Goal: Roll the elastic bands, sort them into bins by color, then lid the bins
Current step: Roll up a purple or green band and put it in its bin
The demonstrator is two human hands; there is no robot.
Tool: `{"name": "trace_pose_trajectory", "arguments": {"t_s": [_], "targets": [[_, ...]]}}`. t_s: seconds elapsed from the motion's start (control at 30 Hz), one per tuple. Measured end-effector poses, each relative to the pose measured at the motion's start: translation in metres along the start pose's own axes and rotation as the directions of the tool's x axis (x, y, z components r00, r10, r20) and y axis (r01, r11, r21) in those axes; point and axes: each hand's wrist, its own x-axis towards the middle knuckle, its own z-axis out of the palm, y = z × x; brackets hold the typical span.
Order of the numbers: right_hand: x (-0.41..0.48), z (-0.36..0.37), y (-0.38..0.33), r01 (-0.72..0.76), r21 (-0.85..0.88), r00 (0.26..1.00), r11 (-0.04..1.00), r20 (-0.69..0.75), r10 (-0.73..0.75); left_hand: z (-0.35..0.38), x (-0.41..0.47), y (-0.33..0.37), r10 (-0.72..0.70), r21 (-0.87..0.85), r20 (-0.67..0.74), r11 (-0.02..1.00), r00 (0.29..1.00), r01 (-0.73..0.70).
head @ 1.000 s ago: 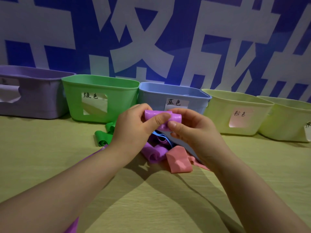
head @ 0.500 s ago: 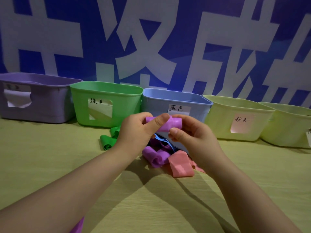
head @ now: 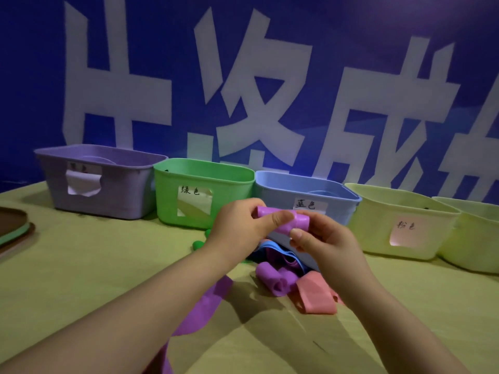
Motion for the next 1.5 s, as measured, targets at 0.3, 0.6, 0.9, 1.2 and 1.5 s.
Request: {"name": "trace_pose_trajectory", "arguments": {"t_s": [0.3, 0.6, 0.9, 1.2, 1.5], "targets": [[0.017, 0.074, -0.039, 0.108, -0.021, 0.989, 0.994, 0.105, -0.105, -0.088, -0.008, -0.009, 0.041, 0.008, -0.151, 0.999, 0.988, -0.04], [0.039, 0.198, -0.062, 0.124, 0.116, 0.954, 0.986, 0.259, -0.15, -0.207, -0.032, -0.047, -0.023, 0.086, -0.24, 0.995, 0.97, 0.045], [0.073, 0.277, -0.07, 0.131, 0.15, 0.943, 0.98, 0.287, -0.17, -0.283, -0.022, -0.073, -0.071, 0.137, -0.318, 0.983, 0.945, 0.12], [0.114, 0.305, -0.061, 0.124, 0.163, 0.954, 0.979, 0.251, -0.163, -0.317, 0.015, -0.094, -0.192, 0.177, -0.137, 0.961, 0.972, 0.215], [0.161, 0.318, -0.041, 0.159, 0.117, 0.961, 0.98, 0.209, -0.18, -0.329, 0.059, -0.114, -0.195, 0.217, -0.089, 0.953, 0.977, 0.21]]}}
